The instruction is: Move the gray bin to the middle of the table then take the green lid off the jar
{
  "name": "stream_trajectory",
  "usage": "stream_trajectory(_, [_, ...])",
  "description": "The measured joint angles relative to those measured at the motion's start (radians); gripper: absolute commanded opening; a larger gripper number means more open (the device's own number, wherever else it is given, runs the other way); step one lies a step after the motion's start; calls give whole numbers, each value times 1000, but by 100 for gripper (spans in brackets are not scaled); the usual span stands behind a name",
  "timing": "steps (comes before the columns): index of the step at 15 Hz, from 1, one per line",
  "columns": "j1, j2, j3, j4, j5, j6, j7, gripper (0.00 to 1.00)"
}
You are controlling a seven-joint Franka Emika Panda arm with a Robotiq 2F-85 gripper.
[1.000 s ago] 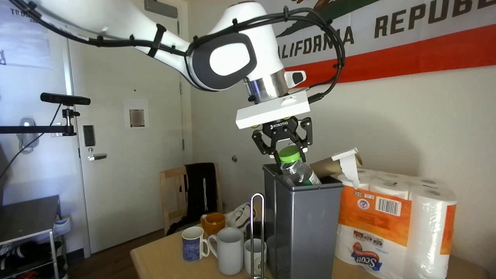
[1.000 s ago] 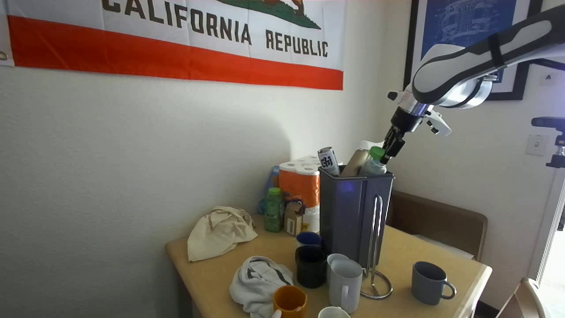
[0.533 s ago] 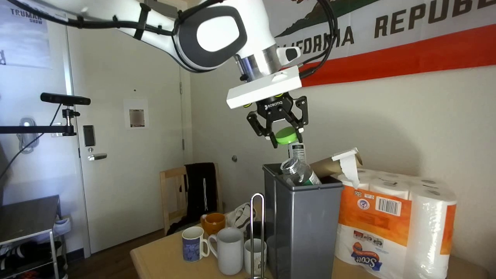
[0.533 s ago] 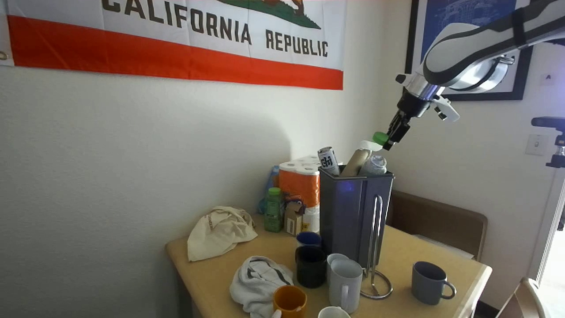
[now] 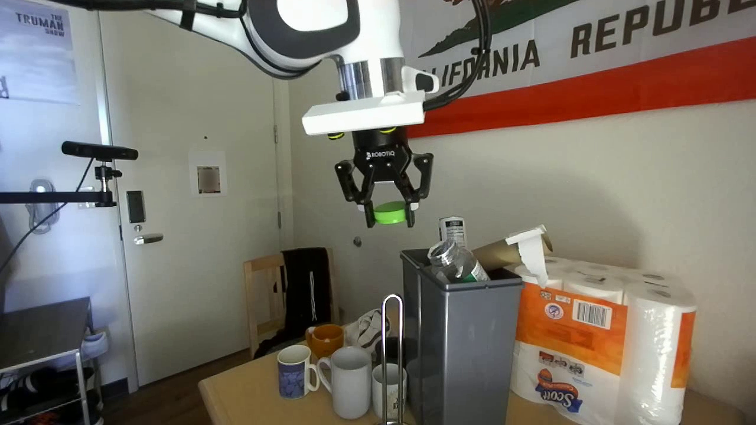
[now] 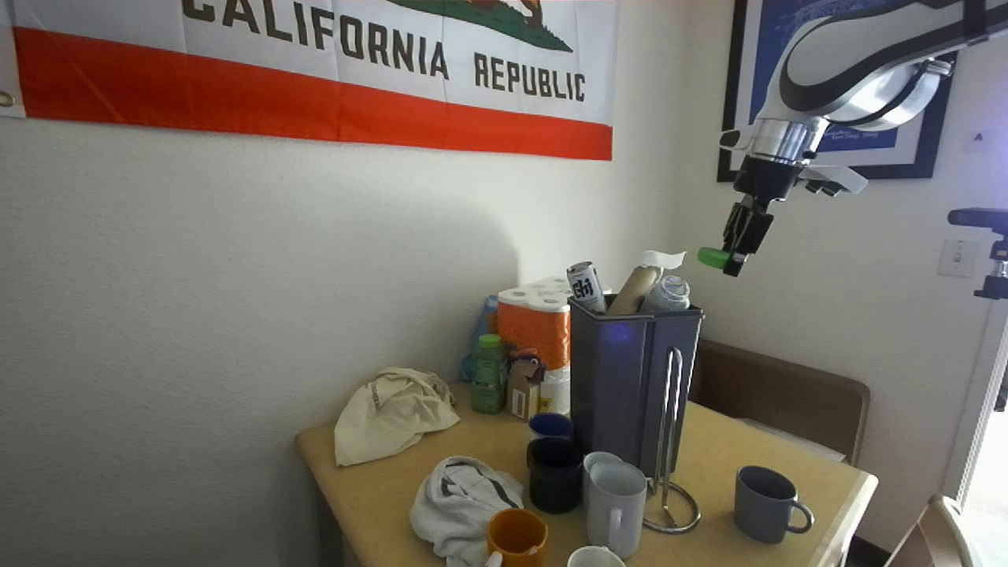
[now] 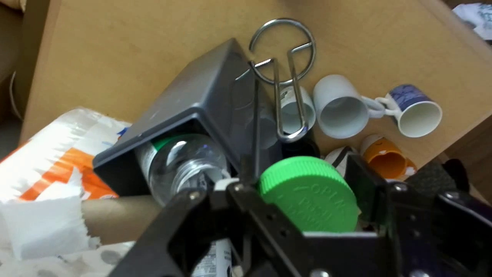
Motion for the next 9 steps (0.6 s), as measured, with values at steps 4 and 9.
stream_trajectory(4, [-2,-8,-23,-23,-17,-97,26,37])
stream_trajectory(9, [-4,-6,-61,-169,-7,-40,18,37])
